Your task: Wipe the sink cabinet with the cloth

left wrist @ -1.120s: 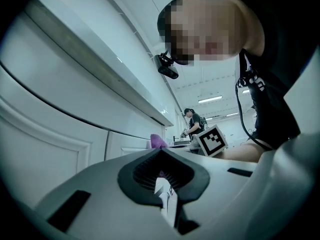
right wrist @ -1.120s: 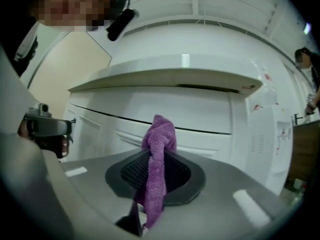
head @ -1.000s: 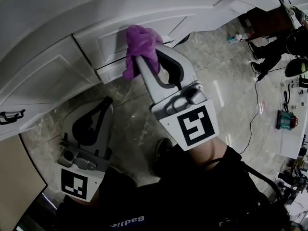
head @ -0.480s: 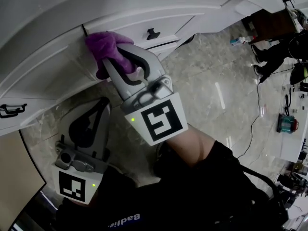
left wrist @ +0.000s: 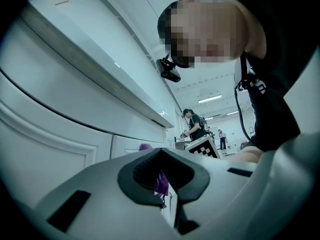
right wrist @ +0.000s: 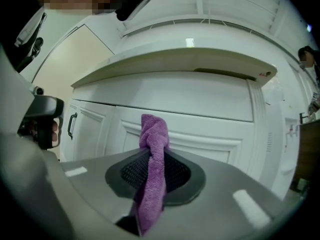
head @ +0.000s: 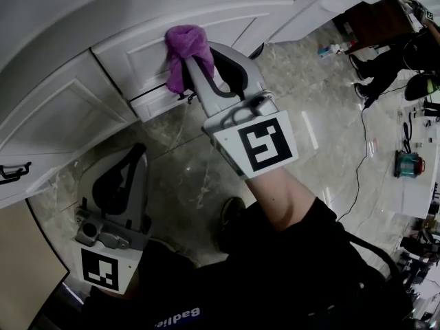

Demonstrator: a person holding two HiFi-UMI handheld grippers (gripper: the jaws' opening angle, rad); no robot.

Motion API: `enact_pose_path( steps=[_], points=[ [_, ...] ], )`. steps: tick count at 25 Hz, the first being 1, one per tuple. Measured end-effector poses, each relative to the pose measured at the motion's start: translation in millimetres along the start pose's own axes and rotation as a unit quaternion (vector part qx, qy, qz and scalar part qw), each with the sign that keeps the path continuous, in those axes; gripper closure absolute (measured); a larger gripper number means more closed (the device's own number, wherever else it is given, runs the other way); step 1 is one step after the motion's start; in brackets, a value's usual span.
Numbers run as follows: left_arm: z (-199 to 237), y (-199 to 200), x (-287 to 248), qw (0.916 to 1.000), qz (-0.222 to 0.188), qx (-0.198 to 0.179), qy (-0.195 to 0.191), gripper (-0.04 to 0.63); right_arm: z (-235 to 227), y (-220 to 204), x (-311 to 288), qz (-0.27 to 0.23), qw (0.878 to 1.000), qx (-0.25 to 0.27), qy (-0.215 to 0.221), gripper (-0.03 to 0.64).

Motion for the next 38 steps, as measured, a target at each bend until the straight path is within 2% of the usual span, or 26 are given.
enact_pose_path(
  steps=[4,7,11,15,16,20,22,26,28,30,33,38],
  points=[
    [-1.2,-2.7,-1.6,1.0,0.001,0.001,-0.002,0.592,-25.0,-14.0,13.2,0.027,0.999,-0.009,-0.029,0.56],
    [0.1,-4.4,-1.8,1.0,0.004,0.003,-0.005,0.592,-51.9,-22.7,19.0,0.019,0.998,-0.021,-0.06,0.56],
    [1.6,-5.8,-1.2,0.9999,0.006,0.006,-0.006,0.592,-92.8,-41.6,27.9,0.035,0.993,-0.044,-0.105,0.56],
    [4.5,-5.9,0.2,1.0,0.004,0.006,-0.006,0.592,-103.6,-47.0,34.5,0.05,0.991,-0.005,-0.124,0.56],
    [5.3,-5.5,0.8,1.0,0.004,0.005,-0.006,0.592,-106.7,-50.2,38.1,0.057,0.989,-0.009,-0.134,0.56],
    [9.7,-5.5,3.6,1.0,0.002,0.004,-0.004,0.592,-122.3,-71.5,57.6,0.081,0.978,-0.085,-0.172,0.56],
    [12.1,-5.4,4.6,1.0,0.0,0.005,-0.004,0.592,-105.9,-74.1,60.8,0.084,0.98,-0.103,-0.148,0.56],
    [14.3,-1.5,6.3,1.0,-0.008,0.004,-0.004,0.592,-15.0,-59.5,39.9,0.063,0.993,-0.099,0.0,0.56],
    [14.8,-0.3,6.9,0.9999,-0.01,0.003,-0.003,0.592,28.9,-50.2,22.2,0.047,0.993,-0.081,0.065,0.56],
    [14.5,-0.2,7.4,0.9999,-0.01,0.003,-0.002,0.592,62.7,-42.3,4.2,0.039,0.991,-0.057,0.112,0.56],
    [13.8,-0.9,8.2,0.9999,-0.01,0.0,-0.002,0.592,88.5,-36.2,-18.0,0.029,0.99,-0.03,0.135,0.56],
    [13.1,-2.5,11.6,1.0,-0.004,-0.002,-0.002,0.592,70.4,-50.4,-25.3,0.022,0.993,-0.03,0.112,0.56]
  ],
)
Point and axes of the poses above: the fingertips, and each gripper's own axes: x backward along the fingers, z to its left, y out of its top, the point moved 8 cm from there along x, backward along the fingers, and after that the axes turned 8 degrees about x, right-handed, at the moved point
